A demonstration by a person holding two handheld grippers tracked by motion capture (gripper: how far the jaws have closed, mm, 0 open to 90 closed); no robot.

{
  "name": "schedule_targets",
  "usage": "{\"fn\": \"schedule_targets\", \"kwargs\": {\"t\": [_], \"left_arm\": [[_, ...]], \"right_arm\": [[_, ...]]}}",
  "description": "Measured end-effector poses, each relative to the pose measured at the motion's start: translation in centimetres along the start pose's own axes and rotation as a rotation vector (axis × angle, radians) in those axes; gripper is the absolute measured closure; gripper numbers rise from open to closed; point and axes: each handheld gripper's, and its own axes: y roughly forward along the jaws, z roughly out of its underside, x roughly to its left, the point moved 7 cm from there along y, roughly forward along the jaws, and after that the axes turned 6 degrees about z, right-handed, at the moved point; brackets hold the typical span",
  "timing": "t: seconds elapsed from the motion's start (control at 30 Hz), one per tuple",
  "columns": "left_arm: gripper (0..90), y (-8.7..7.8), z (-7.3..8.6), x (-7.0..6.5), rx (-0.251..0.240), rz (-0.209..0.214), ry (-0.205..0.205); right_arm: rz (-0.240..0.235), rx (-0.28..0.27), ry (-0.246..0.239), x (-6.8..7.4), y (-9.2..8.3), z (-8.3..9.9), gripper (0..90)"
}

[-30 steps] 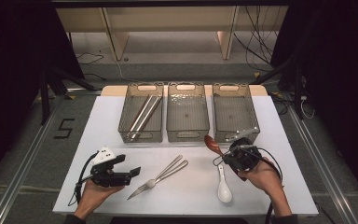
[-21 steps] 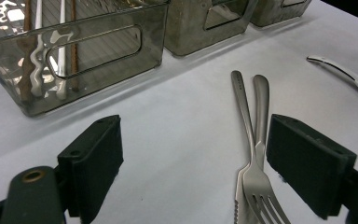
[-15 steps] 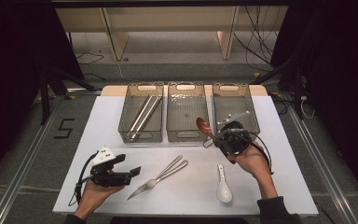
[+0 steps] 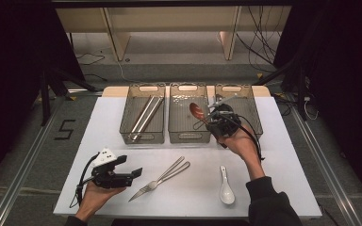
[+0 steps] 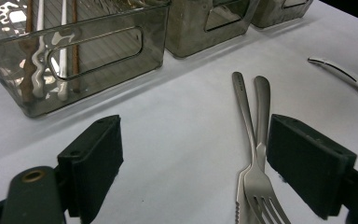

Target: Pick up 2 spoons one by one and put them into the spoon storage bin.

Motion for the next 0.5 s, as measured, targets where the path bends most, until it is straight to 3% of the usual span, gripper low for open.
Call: {"fn": "schedule_targets", "kwargs": {"t": [0.5], "left_arm": [[18.0, -0.1, 0.0, 0.0, 0.002, 0.002, 0.001]], "right_arm": [[0.037, 0.000, 0.034, -0.4, 2.7, -4.6, 82.0]]}}
